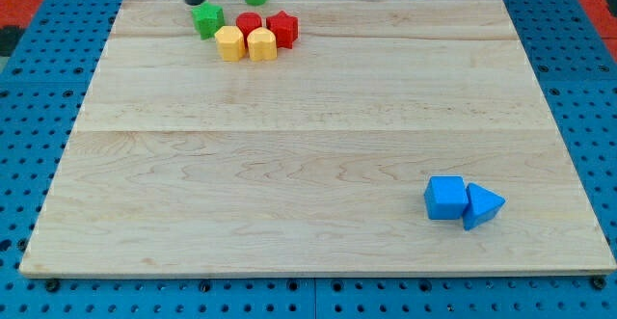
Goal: Push the green star to the top left of the red circle
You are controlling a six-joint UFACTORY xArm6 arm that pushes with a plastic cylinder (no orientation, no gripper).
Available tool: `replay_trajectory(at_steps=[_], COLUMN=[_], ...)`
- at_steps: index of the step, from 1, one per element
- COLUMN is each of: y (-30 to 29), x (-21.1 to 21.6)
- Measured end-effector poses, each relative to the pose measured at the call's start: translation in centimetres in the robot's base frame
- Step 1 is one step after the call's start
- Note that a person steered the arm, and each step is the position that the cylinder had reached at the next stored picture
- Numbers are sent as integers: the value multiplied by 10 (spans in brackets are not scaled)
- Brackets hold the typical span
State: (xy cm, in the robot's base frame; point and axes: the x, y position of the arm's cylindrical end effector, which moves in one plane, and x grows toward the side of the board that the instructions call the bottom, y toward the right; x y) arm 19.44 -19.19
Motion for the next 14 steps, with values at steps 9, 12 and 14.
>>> replay_trajectory(at_steps=[9, 12, 14], y=[62, 22, 29], x=[38, -3, -2])
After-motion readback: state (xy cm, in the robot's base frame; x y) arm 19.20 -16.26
